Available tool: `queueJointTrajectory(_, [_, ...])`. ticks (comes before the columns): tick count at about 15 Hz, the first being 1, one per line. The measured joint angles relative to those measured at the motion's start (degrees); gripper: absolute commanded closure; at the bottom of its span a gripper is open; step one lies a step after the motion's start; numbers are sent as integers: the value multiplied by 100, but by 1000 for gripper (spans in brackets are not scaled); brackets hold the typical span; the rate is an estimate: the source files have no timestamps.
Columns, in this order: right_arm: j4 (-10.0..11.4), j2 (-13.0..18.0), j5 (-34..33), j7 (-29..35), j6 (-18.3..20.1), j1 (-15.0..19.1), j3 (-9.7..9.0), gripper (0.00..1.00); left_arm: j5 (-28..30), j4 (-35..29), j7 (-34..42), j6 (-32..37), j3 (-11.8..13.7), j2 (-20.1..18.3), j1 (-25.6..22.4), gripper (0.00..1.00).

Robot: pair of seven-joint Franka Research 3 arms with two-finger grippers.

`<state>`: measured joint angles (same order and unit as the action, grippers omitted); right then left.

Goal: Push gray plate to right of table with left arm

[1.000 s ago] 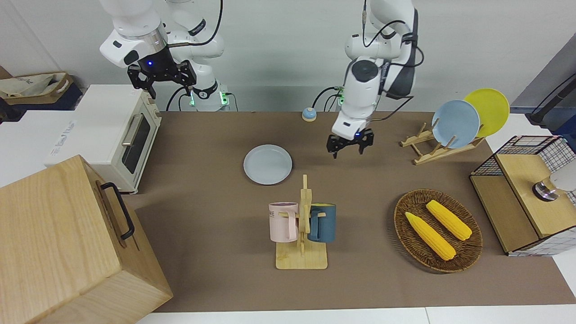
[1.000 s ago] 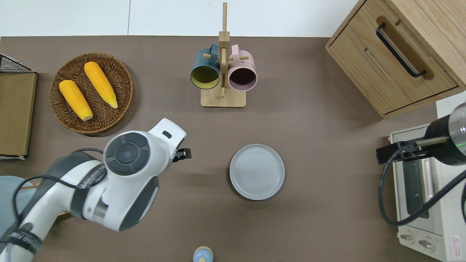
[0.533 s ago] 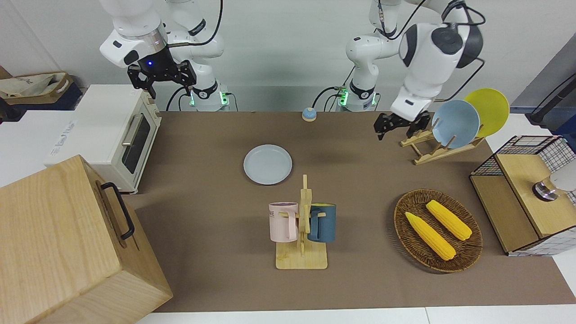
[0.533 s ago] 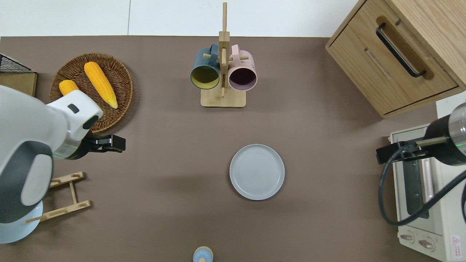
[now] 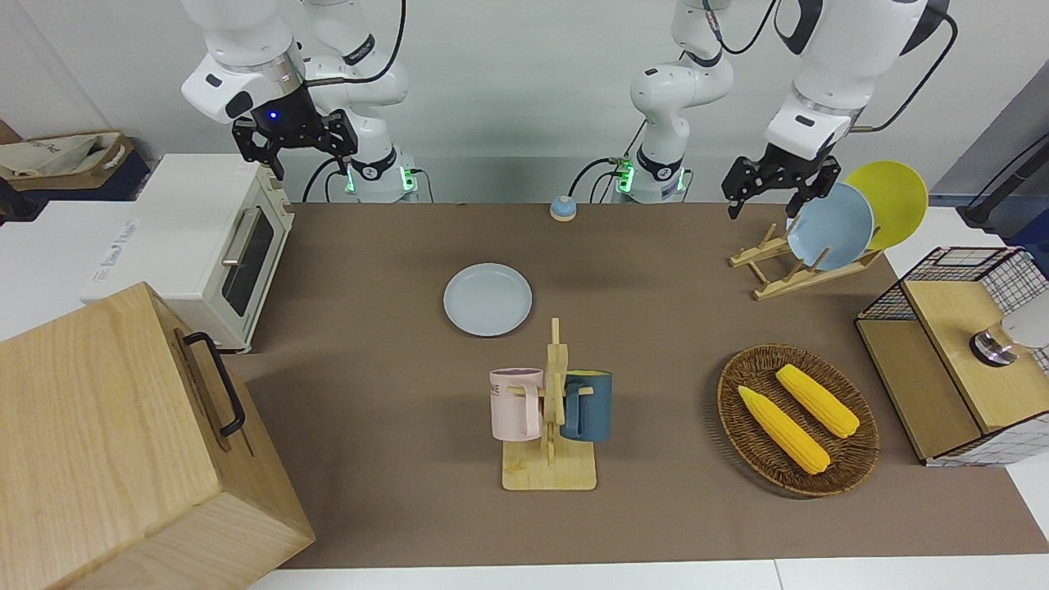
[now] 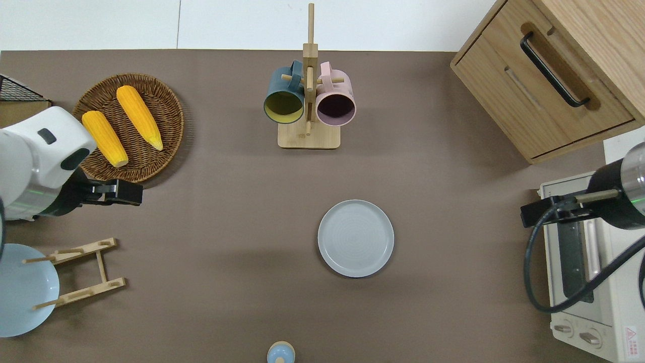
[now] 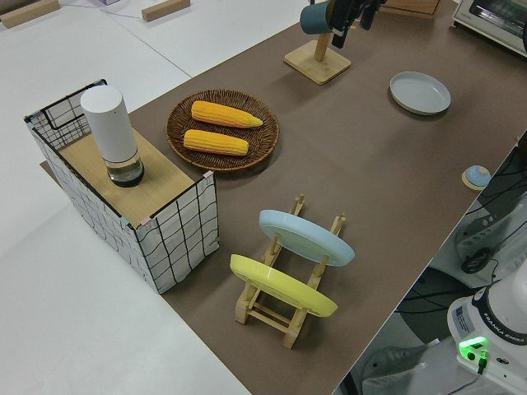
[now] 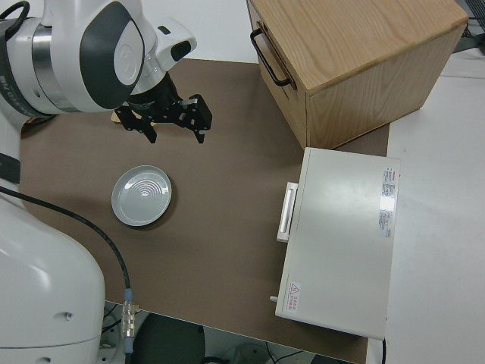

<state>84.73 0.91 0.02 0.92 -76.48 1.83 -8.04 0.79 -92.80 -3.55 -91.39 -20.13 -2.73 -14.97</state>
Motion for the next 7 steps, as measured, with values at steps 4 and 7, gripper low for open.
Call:
queueJointTrajectory(4, [0, 0, 0, 0, 0, 0, 0, 17, 0, 259, 0, 172, 3, 0, -3, 0])
queueJointTrajectory(7, [0, 0, 0, 0, 0, 0, 0, 17, 0, 265, 0, 188, 3, 5, -3, 0])
